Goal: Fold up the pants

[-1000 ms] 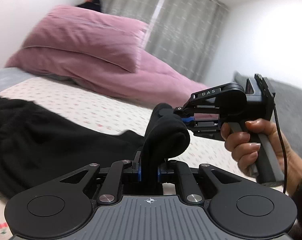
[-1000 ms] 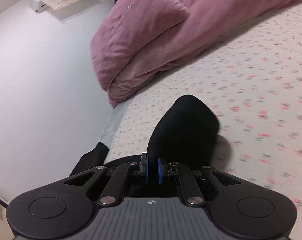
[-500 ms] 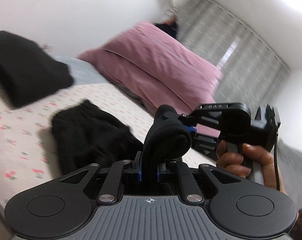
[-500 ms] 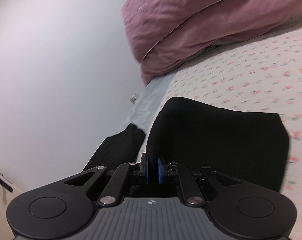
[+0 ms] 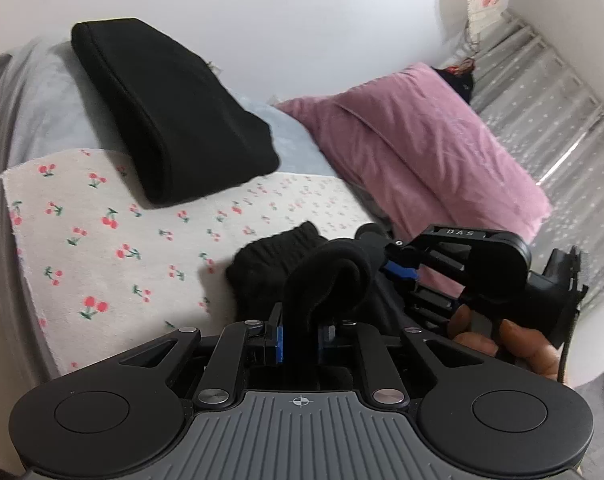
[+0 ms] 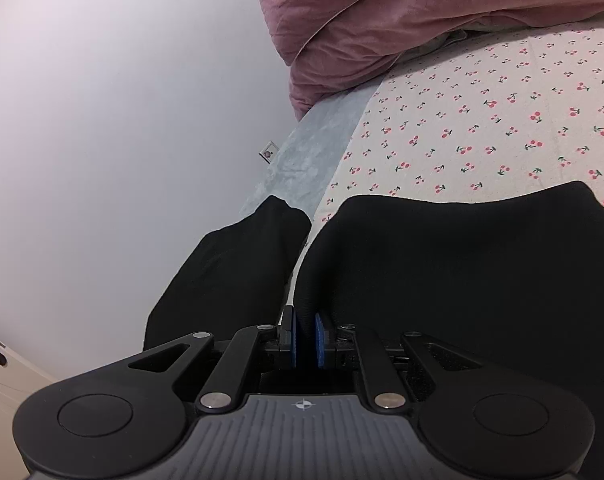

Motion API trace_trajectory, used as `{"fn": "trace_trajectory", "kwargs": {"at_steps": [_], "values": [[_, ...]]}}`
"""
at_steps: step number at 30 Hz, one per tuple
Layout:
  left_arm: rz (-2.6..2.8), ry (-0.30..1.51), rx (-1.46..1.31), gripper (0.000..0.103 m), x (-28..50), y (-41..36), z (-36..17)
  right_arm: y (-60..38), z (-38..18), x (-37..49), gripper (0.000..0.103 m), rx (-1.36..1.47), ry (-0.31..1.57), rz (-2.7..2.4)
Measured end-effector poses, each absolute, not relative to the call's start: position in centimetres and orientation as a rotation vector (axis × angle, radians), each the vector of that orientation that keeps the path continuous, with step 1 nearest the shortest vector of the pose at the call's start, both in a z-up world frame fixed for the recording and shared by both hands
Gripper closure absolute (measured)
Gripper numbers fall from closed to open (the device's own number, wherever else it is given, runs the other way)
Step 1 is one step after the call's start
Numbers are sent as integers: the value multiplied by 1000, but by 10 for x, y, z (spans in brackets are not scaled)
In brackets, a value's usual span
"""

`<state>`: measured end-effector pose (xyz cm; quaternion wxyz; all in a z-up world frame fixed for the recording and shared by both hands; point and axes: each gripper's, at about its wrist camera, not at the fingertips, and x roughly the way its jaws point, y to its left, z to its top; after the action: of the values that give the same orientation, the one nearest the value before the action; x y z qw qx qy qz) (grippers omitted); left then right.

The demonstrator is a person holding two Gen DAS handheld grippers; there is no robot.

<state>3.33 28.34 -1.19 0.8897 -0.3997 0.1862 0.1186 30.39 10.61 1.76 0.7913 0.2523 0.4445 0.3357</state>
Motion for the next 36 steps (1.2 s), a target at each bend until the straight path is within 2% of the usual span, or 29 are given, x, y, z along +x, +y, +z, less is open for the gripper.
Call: {"fn": "trace_trajectory", "kwargs": {"at_steps": [2,4,6,7,8,9,11,12,13,16,20,26,27,29,31,36], "values": [[266,414,-819,83,37,287,-14,107,15,305,80,572,964,716],[267,441,-778,81,42,288,-13,102,15,302,67,604,977,719],[263,458,-756,77,46,291,-13,99,19,297,61,591,972,718],[264,466,-729,72,48,292,-11,96,23,294,60,567,963,715],[263,468,-699,60,51,293,-10,95,27,291,59,538,953,714],[268,470,-662,54,53,295,-8,91,31,286,56,506,942,709],[306,450,-627,46,53,300,-4,82,39,274,49,448,913,701],[299,451,-617,41,54,304,-3,74,44,265,39,417,889,699],[283,463,-605,32,56,308,-2,67,46,260,32,397,873,692],[251,502,-554,26,64,316,1,42,46,242,30,348,849,665],[175,544,-456,26,78,316,8,8,36,224,30,369,869,625],[23,633,-352,25,111,313,17,-23,17,207,24,372,875,569],[-8,660,-355,24,118,315,17,-27,11,205,24,381,884,560],[-55,708,-330,11,134,316,17,-33,1,203,24,403,899,549],[-77,737,-291,10,150,318,13,-38,-8,203,24,431,912,544],[-188,833,-453,10,184,346,-4,-53,-26,203,24,554,928,559]]}}
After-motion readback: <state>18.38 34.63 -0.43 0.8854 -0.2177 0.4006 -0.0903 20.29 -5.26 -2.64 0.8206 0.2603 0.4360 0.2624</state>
